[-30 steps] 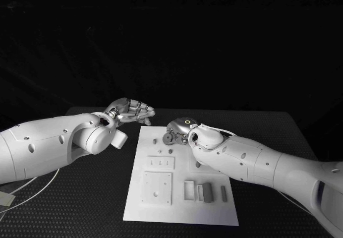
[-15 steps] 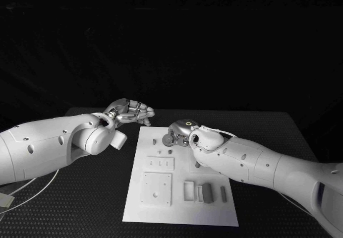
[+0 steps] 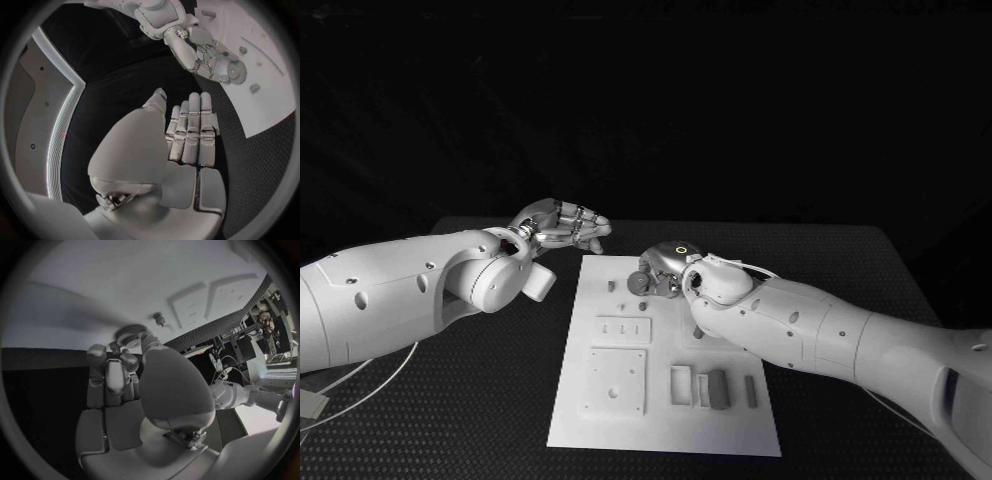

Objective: Assemble the parts on the task board

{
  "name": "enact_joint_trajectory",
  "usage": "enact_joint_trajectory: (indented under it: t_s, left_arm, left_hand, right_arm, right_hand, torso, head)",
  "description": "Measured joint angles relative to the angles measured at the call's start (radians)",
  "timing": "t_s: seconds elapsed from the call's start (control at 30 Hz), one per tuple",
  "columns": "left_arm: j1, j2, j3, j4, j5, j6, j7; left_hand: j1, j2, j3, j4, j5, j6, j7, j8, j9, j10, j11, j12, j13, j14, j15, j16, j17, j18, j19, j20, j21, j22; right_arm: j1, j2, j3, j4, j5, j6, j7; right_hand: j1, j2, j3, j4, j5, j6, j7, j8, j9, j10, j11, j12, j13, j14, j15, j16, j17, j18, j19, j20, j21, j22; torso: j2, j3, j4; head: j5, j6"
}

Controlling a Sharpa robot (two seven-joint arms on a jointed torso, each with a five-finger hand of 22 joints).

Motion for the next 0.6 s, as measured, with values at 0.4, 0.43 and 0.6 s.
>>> enact_joint_trajectory:
  t_s: [0.4, 0.43, 0.6]
  left_arm:
    - [0.0, -0.006, 0.0, -0.007, 0.0, 0.0, 0.0]
    - [0.0, -0.006, 0.0, -0.008, 0.0, 0.0, 0.001]
    - [0.0, -0.006, 0.0, -0.015, 0.0, 0.0, 0.001]
  left_hand:
    - [0.0, 0.0, 0.0, 0.0, 0.0, 0.0, 0.0, 0.0, 0.0, 0.0, 0.0, 0.0, 0.0, 0.0, 0.0, 0.0, 0.001, 0.0, 0.0, 0.0, 0.0, 0.0]
    - [0.0, 0.0, 0.0, 0.0, 0.0, 0.0, 0.0, 0.0, 0.0, 0.0, 0.0, 0.0, 0.0, 0.0, 0.0, 0.0, 0.001, 0.0, 0.0, 0.0, 0.0, 0.0]
    - [-0.003, -0.003, 0.0, 0.0, 0.0, 0.0, 0.0, 0.0, 0.0, 0.0, 0.0, 0.0, 0.0, 0.0, 0.0, 0.0, 0.001, 0.0, 0.0, 0.0, 0.0, 0.0]
  right_arm:
    - [-0.002, -0.05, 0.023, 0.062, 0.008, -0.057, -0.006]
    - [-0.002, -0.054, 0.03, 0.068, 0.01, -0.064, -0.006]
    - [0.0, -0.078, 0.054, 0.103, 0.015, -0.086, -0.006]
  right_hand:
    - [-0.068, -0.08, 0.089, 0.001, 0.0, -0.024, -0.001, -0.012, 0.01, 0.0, 0.0, 0.004, -0.001, 0.004, 0.004, 0.0, 0.001, -0.001, 0.012, -0.001, -0.001, -0.004]
    - [-0.068, -0.08, 0.089, 0.001, 0.0, -0.024, -0.001, -0.012, 0.01, 0.0, 0.0, 0.004, -0.001, 0.004, 0.004, 0.0, 0.001, -0.001, 0.012, -0.001, -0.001, -0.004]
    - [-0.108, -0.12, 0.09, 0.001, 0.0, -0.03, 0.001, -0.016, 0.012, -0.002, 0.009, 0.004, -0.001, 0.007, 0.015, 0.0, 0.001, -0.001, 0.012, -0.001, -0.001, -0.004]
  torso:
    - [0.0, 0.0, -0.0012]
    - [0.0, 0.0, -0.0012]
    - [0.0, 0.0012, -0.0018]
  head:
    - [0.003, 0.002]
    - [0.003, 0.002]
    - [0.003, 0.005]
